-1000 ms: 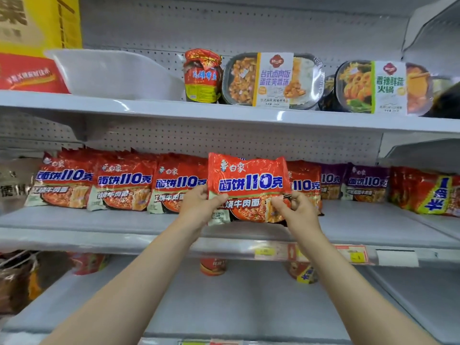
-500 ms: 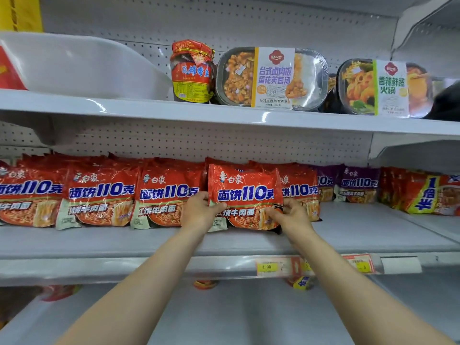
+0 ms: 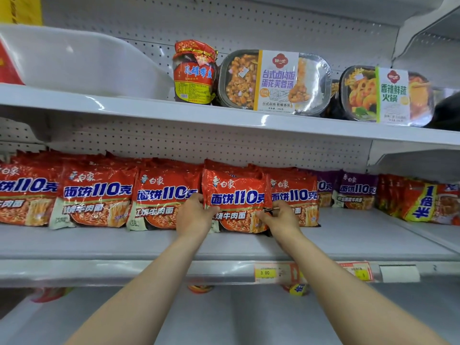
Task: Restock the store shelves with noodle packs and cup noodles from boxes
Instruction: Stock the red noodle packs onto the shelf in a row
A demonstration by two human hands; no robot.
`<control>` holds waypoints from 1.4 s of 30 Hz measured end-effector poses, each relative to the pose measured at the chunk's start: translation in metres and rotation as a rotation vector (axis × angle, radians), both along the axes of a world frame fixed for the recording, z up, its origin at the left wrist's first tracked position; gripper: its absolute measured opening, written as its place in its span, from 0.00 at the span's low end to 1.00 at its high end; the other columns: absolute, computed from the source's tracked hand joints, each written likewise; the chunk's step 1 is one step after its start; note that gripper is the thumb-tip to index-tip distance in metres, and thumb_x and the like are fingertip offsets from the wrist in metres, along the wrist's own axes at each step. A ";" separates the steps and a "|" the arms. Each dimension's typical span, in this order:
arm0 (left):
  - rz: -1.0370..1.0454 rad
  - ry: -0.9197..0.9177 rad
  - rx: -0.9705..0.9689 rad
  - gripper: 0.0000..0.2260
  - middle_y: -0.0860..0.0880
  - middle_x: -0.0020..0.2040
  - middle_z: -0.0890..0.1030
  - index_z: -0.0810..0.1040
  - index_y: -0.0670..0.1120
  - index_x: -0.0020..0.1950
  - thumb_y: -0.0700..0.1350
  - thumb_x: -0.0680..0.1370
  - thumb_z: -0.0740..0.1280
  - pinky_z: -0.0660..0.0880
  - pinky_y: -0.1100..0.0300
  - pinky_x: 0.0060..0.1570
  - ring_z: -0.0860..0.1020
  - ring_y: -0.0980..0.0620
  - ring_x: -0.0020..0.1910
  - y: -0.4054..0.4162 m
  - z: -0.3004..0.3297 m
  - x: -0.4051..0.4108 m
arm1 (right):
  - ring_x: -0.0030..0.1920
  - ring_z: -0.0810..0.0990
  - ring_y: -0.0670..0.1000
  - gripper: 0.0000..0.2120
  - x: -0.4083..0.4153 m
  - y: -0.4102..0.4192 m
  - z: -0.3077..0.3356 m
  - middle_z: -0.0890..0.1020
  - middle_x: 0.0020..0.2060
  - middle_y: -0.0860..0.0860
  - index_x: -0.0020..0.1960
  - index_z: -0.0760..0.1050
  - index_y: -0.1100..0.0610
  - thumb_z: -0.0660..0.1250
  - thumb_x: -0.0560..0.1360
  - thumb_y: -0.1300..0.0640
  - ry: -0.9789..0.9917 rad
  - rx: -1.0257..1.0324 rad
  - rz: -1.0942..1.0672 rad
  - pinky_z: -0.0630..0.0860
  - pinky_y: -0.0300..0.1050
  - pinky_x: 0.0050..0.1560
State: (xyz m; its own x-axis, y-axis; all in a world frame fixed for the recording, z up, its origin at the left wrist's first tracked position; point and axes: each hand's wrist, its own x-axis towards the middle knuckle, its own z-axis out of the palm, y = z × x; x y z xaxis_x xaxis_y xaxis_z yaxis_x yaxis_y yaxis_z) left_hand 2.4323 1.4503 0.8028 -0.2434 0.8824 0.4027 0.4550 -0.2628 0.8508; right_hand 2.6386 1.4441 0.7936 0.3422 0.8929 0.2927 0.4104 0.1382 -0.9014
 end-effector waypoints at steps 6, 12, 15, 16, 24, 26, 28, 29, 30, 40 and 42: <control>0.024 -0.027 -0.011 0.19 0.48 0.57 0.83 0.76 0.47 0.63 0.49 0.75 0.76 0.78 0.48 0.56 0.81 0.44 0.55 0.004 -0.002 0.005 | 0.51 0.83 0.53 0.13 -0.006 0.000 0.002 0.83 0.49 0.47 0.53 0.71 0.49 0.75 0.76 0.51 -0.158 0.010 -0.072 0.81 0.53 0.56; 0.031 0.041 0.106 0.29 0.48 0.66 0.73 0.69 0.51 0.71 0.51 0.74 0.76 0.75 0.43 0.62 0.79 0.44 0.56 -0.002 -0.015 0.005 | 0.56 0.79 0.54 0.19 -0.007 -0.011 0.001 0.79 0.58 0.51 0.65 0.72 0.48 0.72 0.77 0.48 -0.446 0.118 -0.276 0.77 0.47 0.49; -0.014 0.169 0.069 0.26 0.50 0.65 0.75 0.69 0.53 0.70 0.53 0.75 0.74 0.74 0.50 0.56 0.79 0.46 0.56 -0.006 -0.019 0.009 | 0.45 0.80 0.50 0.14 -0.016 -0.019 0.003 0.80 0.51 0.48 0.64 0.72 0.47 0.68 0.80 0.54 -0.471 0.166 -0.223 0.75 0.43 0.40; -0.034 0.205 0.052 0.25 0.50 0.64 0.76 0.69 0.54 0.69 0.54 0.75 0.74 0.73 0.52 0.53 0.79 0.47 0.54 -0.008 -0.020 0.012 | 0.42 0.80 0.48 0.13 -0.020 -0.020 0.003 0.80 0.47 0.47 0.63 0.72 0.47 0.67 0.80 0.55 -0.464 0.136 -0.162 0.75 0.43 0.39; -0.097 0.299 -0.049 0.29 0.50 0.69 0.75 0.69 0.52 0.72 0.57 0.75 0.73 0.74 0.48 0.59 0.78 0.47 0.61 -0.014 -0.016 0.025 | 0.51 0.81 0.53 0.17 -0.024 -0.026 0.007 0.81 0.53 0.50 0.70 0.67 0.51 0.62 0.82 0.56 -0.413 -0.039 0.050 0.79 0.52 0.55; -0.096 0.320 -0.067 0.30 0.49 0.70 0.73 0.68 0.50 0.73 0.56 0.75 0.73 0.72 0.48 0.63 0.74 0.46 0.66 -0.014 -0.015 0.025 | 0.56 0.80 0.53 0.20 -0.024 -0.030 0.010 0.80 0.58 0.51 0.73 0.66 0.51 0.62 0.82 0.55 -0.393 -0.076 0.104 0.77 0.51 0.60; -0.106 0.305 -0.091 0.31 0.47 0.72 0.72 0.67 0.48 0.75 0.56 0.76 0.73 0.71 0.48 0.65 0.73 0.44 0.68 -0.017 -0.012 0.027 | 0.65 0.77 0.54 0.22 -0.023 -0.036 0.013 0.78 0.66 0.52 0.75 0.64 0.52 0.63 0.82 0.54 -0.363 -0.106 0.157 0.73 0.52 0.67; -0.115 0.288 -0.098 0.32 0.46 0.72 0.72 0.67 0.48 0.75 0.56 0.76 0.73 0.71 0.49 0.66 0.73 0.44 0.68 -0.019 -0.011 0.029 | 0.67 0.76 0.54 0.23 -0.023 -0.039 0.014 0.77 0.68 0.52 0.76 0.63 0.52 0.64 0.82 0.54 -0.346 -0.109 0.176 0.71 0.51 0.69; -0.126 0.269 -0.103 0.32 0.46 0.73 0.72 0.67 0.47 0.76 0.57 0.76 0.73 0.70 0.49 0.66 0.73 0.44 0.69 -0.022 -0.010 0.031 | 0.68 0.75 0.54 0.24 -0.023 -0.043 0.015 0.76 0.70 0.52 0.76 0.63 0.53 0.64 0.82 0.54 -0.326 -0.108 0.188 0.70 0.50 0.69; -0.093 -0.135 0.013 0.21 0.49 0.63 0.77 0.73 0.46 0.68 0.53 0.78 0.71 0.69 0.59 0.54 0.74 0.53 0.56 -0.078 -0.005 0.053 | 0.64 0.74 0.48 0.21 -0.010 -0.090 0.018 0.76 0.69 0.50 0.74 0.67 0.53 0.63 0.83 0.49 -0.160 0.031 0.239 0.70 0.45 0.64; -0.074 -0.208 0.022 0.20 0.50 0.62 0.78 0.74 0.46 0.66 0.53 0.79 0.71 0.70 0.59 0.55 0.74 0.53 0.56 -0.093 -0.009 0.060 | 0.65 0.74 0.47 0.22 -0.005 -0.104 0.015 0.75 0.70 0.49 0.74 0.68 0.54 0.62 0.83 0.49 -0.132 0.048 0.257 0.69 0.44 0.65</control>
